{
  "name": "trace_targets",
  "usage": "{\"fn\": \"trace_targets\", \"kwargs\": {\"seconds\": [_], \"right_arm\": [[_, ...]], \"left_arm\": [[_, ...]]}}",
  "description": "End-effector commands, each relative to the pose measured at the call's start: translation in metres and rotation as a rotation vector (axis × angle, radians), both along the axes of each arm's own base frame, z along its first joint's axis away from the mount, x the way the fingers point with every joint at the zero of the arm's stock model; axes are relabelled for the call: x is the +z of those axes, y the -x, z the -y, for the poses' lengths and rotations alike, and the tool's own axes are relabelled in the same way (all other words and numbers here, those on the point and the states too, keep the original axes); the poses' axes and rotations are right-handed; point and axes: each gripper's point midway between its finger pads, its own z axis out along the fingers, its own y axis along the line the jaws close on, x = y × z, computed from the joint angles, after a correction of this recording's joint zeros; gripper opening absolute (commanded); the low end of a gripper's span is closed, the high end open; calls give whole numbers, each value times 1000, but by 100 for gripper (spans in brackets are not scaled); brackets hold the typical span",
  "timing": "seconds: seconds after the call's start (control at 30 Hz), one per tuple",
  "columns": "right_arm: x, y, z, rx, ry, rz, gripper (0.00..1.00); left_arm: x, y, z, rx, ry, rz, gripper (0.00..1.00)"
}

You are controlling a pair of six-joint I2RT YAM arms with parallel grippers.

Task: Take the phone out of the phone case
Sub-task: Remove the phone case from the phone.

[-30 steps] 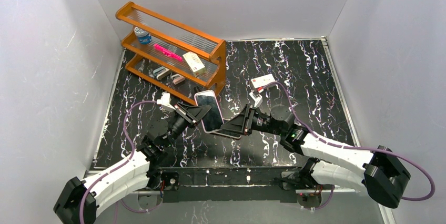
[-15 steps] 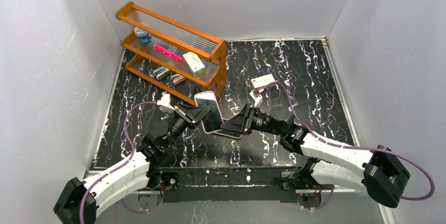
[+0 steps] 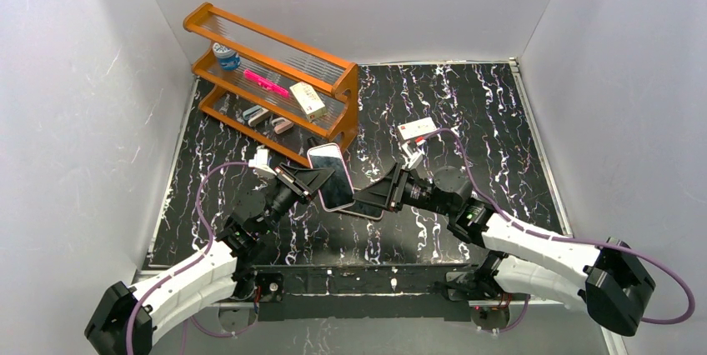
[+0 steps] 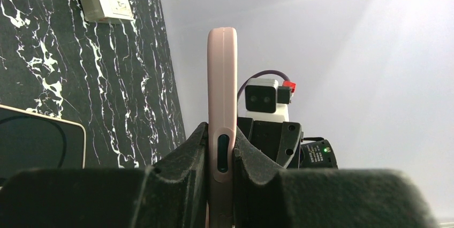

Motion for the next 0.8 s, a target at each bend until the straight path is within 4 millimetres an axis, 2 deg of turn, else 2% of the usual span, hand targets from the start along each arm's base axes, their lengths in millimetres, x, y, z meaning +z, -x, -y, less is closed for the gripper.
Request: {"fn": "trace_targets", "kwargs": {"seconds": [0.0,0.47,0.77], "right_arm": [[8,-2,-2,-6,-16,22,44],[6,-1,-9,30,-28,14,42],[-8,-4,-16,38,-6,-13,43]], "left_arm": [[37,1,-6,22,95,89,0],[36,4,-2,-12,126,69,0],[52,9,-6,-28,273,58,0]]}}
